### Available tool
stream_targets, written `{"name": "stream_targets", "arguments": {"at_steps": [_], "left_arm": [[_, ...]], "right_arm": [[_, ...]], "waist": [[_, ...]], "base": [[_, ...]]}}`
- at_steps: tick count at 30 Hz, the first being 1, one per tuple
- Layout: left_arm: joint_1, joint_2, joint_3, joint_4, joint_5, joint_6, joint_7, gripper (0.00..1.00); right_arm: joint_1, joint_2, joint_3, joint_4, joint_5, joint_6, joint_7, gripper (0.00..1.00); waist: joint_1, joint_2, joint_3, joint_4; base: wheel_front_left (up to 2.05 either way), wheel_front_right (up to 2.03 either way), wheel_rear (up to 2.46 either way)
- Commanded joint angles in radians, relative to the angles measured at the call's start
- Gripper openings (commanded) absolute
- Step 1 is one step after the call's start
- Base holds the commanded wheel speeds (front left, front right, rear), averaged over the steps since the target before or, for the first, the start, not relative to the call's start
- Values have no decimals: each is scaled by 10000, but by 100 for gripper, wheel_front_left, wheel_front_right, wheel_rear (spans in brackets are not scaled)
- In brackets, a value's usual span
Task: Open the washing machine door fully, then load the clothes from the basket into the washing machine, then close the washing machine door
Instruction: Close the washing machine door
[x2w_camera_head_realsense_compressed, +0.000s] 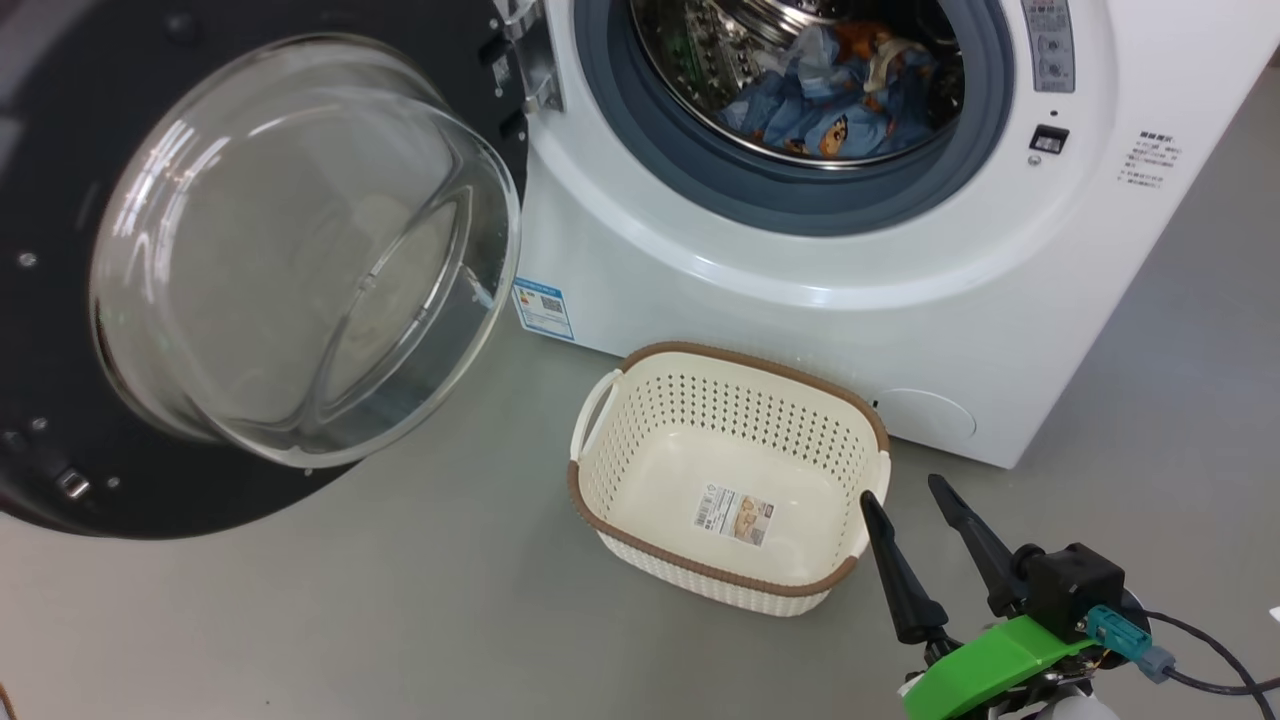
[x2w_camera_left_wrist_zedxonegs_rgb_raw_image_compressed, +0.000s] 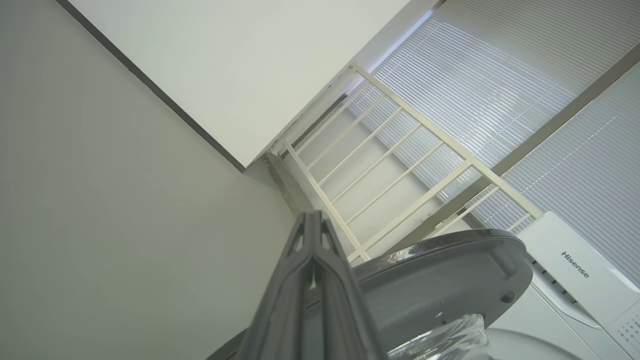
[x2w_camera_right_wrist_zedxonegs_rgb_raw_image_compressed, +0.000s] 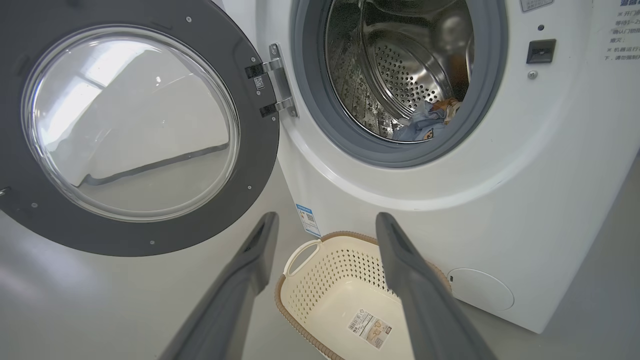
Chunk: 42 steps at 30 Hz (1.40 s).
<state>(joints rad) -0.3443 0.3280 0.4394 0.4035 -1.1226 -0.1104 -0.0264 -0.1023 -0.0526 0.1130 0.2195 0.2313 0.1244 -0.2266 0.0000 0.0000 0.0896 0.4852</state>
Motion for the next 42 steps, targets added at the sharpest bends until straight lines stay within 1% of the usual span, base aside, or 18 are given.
{"name": "stream_targets", "arguments": {"at_steps": [1,6,11,17,20,25,28,36,42], "left_arm": [[-650,697,414,67,-311,-117,181,0],[-1472,958,699,978,-1233,-136,840,0],[-2123,1183,1221,1942,-2180,-71,1399,0],[-2557,1362,1567,2746,-2934,62,2093,0],[-2658,1462,1579,3070,-3071,148,2385,0],[-2746,1561,1551,3367,-3188,155,2726,0],[-2770,1574,1483,3541,-3296,157,3106,0],[-2794,1567,1356,3745,-3407,97,3624,0],[-2543,1548,1214,3641,-3693,55,4696,0]], "right_arm": [[-187,24,201,-364,-199,63,51,100],[-268,24,132,-638,-430,63,294,100],[-334,22,189,-855,-571,63,468,100],[-356,-63,198,-1035,-608,63,632,100],[-361,-91,200,-1122,-633,63,703,100],[-405,-110,230,-1190,-641,63,777,100],[-421,-126,235,-1227,-638,63,813,100],[-451,-136,180,-1296,-660,63,901,100],[-428,-125,140,-1280,-640,63,882,100]], "waist": [[0,0,264,-179],[0,0,626,-348],[0,0,903,-521],[0,0,1051,-651],[0,0,1117,-704],[0,0,1196,-780],[0,0,1239,-826],[0,0,1333,-900],[0,0,1292,-919]], "base": [[0,0,0],[0,0,0],[0,0,0],[0,0,0],[0,0,0],[0,0,0],[0,0,0],[0,0,0],[0,0,0]]}}
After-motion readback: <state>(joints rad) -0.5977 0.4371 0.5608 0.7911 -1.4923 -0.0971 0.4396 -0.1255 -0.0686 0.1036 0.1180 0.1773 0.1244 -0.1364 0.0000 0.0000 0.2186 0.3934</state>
